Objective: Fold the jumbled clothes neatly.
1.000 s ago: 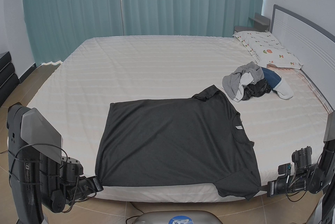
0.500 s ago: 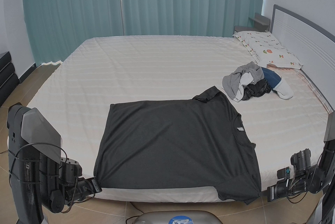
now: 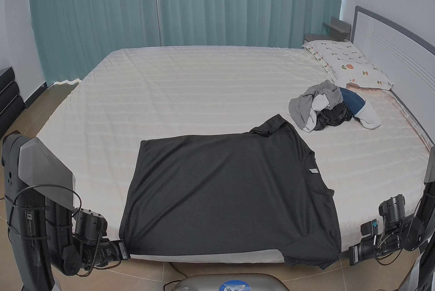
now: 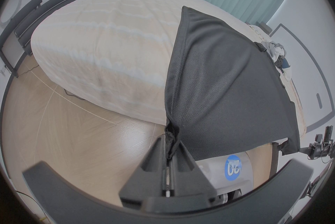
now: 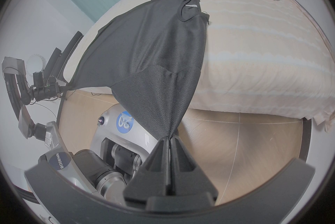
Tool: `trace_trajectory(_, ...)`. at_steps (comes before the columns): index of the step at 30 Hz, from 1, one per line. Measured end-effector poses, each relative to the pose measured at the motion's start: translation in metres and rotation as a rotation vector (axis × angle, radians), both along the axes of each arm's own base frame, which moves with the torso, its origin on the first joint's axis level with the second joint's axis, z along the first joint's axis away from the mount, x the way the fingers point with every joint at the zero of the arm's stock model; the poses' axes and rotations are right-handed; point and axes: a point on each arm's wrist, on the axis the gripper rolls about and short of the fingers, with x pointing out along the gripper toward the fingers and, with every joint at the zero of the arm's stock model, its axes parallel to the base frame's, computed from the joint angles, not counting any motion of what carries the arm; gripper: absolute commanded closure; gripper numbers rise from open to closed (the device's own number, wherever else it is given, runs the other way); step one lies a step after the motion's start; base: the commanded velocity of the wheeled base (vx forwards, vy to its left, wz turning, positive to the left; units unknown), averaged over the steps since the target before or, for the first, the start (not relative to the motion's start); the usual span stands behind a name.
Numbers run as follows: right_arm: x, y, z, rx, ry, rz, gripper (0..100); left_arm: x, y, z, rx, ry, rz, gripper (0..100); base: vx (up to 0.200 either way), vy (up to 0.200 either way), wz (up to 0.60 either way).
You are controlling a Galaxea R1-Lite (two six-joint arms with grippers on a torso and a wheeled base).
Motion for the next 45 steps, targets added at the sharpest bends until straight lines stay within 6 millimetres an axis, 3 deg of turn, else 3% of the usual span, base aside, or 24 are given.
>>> trace_trajectory(11, 0.014, 0.001, 0.021, 0.11, -0.149, -0.092, 100, 0.013, -0.001, 0.027, -0.137, -0.139, 0.111, 100, 0.0, 0.0, 0.0)
trace_trajectory(19, 0.054, 0.006, 0.046, 0.251, -0.315, -0.201, 100, 0.045, -0.002, 0.052, -0.284, -0.311, 0.224, 100, 0.0, 0.0, 0.0)
trace_trajectory(25, 0.071, 0.007, 0.061, 0.291, -0.398, -0.22, 100, 0.056, 0.003, 0.068, -0.352, -0.392, 0.291, 100, 0.0, 0.0, 0.0)
trace_trajectory(33, 0.069, 0.007, 0.07, 0.305, -0.429, -0.221, 100, 0.046, 0.005, 0.07, -0.348, -0.353, 0.305, 100, 0.0, 0.0, 0.0)
trace_trajectory(45, 0.045, 0.003, 0.075, 0.3, -0.423, -0.229, 100, 0.011, 0.004, 0.066, -0.318, -0.249, 0.211, 100, 0.0, 0.0, 0.0)
